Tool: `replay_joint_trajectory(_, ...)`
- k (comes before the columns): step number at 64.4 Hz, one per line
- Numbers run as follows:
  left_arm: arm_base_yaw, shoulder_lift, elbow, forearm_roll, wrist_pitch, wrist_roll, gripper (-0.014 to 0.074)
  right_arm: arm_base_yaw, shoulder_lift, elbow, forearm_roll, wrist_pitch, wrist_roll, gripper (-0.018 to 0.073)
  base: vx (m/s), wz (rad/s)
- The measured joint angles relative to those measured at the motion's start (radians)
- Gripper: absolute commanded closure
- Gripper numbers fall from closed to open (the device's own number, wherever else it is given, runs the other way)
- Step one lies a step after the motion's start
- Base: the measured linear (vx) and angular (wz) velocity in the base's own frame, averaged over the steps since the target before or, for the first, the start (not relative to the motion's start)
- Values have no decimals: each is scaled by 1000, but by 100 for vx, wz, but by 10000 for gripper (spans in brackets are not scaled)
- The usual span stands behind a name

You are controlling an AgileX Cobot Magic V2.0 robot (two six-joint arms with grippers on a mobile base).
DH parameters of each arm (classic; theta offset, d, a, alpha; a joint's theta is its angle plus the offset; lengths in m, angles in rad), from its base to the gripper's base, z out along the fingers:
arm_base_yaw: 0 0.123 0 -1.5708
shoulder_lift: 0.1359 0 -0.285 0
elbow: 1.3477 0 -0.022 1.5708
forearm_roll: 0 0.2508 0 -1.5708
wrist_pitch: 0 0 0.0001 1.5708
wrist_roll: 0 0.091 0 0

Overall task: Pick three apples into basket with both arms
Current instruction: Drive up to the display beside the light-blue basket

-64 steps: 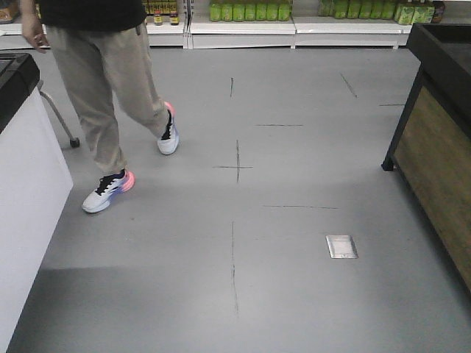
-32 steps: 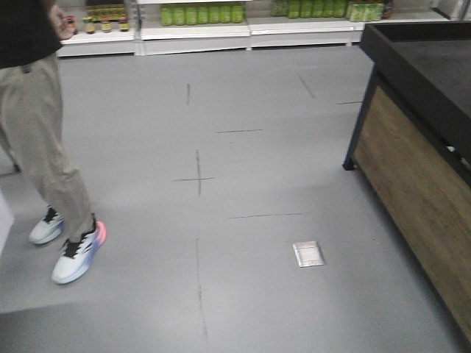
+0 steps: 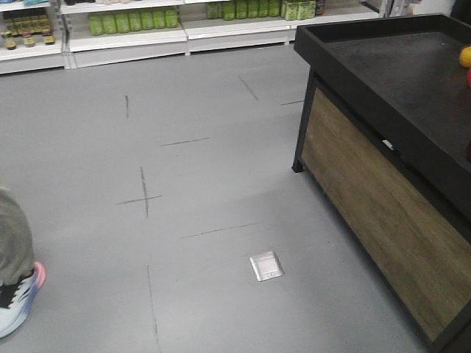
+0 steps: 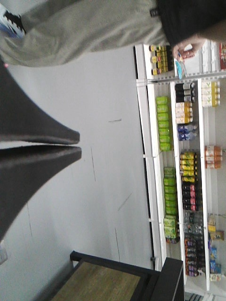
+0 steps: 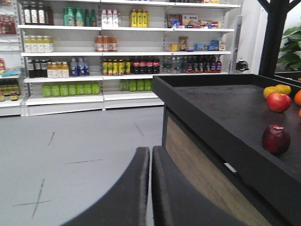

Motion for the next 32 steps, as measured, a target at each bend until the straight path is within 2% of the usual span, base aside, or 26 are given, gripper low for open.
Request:
replay_joint_trajectory(17,0,0,0,0,0,0,603,0,0,0,0,0,0,567,23,-27)
replay_joint_trajectory(32,0,0,0,0,0,0,603,0,0,0,0,0,0,567,21,-49)
